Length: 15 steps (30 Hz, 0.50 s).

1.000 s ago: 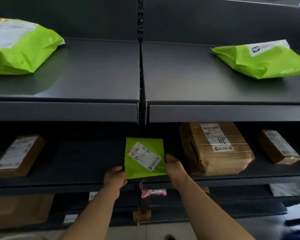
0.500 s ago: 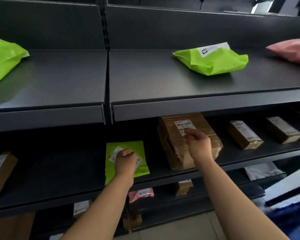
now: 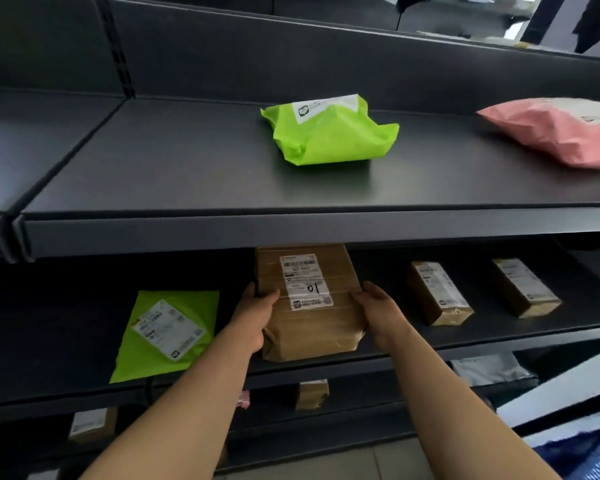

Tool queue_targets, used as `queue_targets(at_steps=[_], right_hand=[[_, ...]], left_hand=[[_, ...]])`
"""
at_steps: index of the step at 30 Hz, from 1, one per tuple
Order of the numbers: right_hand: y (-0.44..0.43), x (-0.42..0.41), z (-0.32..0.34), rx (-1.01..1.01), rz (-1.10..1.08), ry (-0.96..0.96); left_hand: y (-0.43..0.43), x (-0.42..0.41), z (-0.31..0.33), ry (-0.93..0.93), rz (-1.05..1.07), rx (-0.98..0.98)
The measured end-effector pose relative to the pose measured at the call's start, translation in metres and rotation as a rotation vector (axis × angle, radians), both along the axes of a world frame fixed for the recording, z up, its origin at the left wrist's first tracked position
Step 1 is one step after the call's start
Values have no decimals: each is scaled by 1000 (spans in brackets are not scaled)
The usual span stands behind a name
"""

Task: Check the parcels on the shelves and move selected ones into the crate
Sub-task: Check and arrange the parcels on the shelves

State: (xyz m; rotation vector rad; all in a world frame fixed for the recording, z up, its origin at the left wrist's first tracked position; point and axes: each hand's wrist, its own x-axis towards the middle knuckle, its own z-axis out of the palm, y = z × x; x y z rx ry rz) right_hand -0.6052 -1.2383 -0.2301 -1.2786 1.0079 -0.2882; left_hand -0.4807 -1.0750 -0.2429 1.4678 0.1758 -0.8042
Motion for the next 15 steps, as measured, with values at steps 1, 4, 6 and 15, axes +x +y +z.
queue_targets(at_steps=[1, 4, 6, 15], right_hand=[[-3, 2, -3, 30, 38, -24], [-11, 5, -8, 24, 109, -41], [-16, 2, -11, 27, 106, -55], [-18, -39, -20, 186, 125, -169]], left_hand=[[-3, -2, -2, -22, 0, 20], [-6, -10, -5, -83, 42, 41], [-2, -18, -5, -116, 52, 30], [29, -71, -13, -245, 43, -57]])
